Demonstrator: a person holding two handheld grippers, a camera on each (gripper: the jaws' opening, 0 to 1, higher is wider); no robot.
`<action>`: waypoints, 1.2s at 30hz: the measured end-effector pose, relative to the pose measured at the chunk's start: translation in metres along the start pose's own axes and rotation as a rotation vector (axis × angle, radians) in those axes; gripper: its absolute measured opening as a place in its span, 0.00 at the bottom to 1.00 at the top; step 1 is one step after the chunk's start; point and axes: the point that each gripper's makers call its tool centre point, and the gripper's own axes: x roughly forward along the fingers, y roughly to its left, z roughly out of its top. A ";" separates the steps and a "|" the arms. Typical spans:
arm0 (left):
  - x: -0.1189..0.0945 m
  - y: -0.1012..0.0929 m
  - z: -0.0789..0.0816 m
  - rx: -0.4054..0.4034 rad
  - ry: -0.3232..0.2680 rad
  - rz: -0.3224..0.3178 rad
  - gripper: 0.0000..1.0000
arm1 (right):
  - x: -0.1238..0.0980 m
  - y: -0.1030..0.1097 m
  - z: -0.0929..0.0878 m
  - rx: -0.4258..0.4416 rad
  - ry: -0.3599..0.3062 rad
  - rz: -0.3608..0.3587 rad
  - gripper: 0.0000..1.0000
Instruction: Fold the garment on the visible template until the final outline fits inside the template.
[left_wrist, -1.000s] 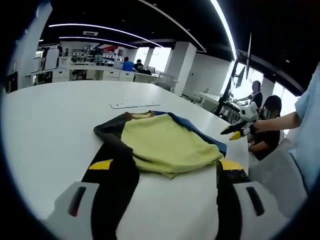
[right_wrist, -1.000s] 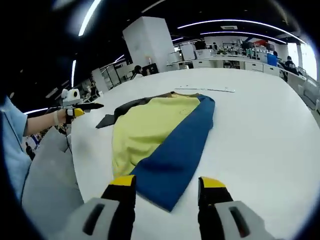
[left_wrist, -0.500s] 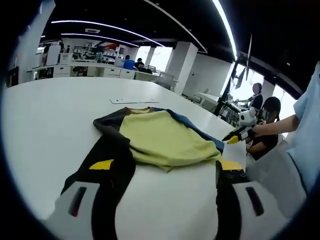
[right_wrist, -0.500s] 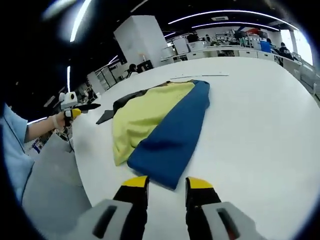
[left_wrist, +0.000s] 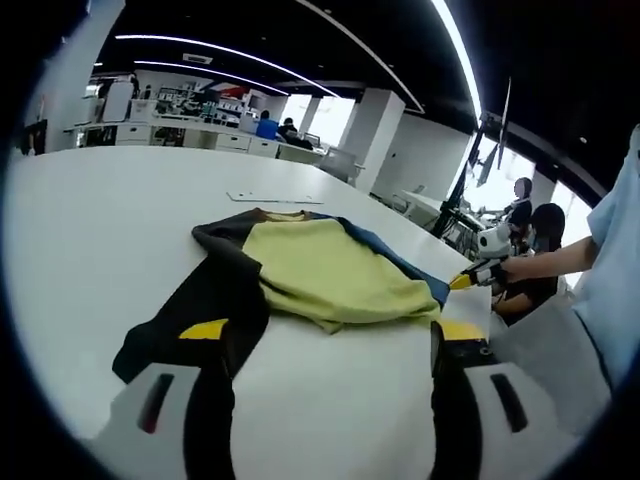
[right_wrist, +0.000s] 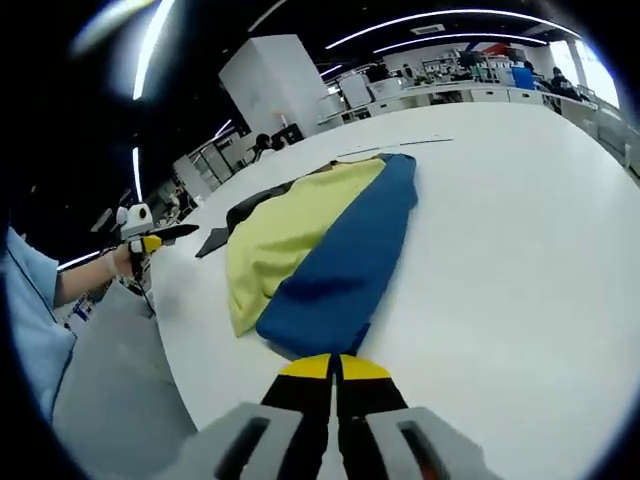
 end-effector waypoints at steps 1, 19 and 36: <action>0.000 -0.001 -0.001 -0.002 0.001 0.000 0.78 | -0.001 0.002 0.004 -0.004 -0.004 0.005 0.00; -0.006 -0.004 0.008 -0.001 -0.042 0.012 0.77 | 0.080 0.053 0.090 -0.200 0.070 0.155 0.00; -0.010 -0.008 0.002 -0.037 -0.064 0.024 0.77 | 0.115 0.046 0.068 -0.206 0.187 0.147 0.00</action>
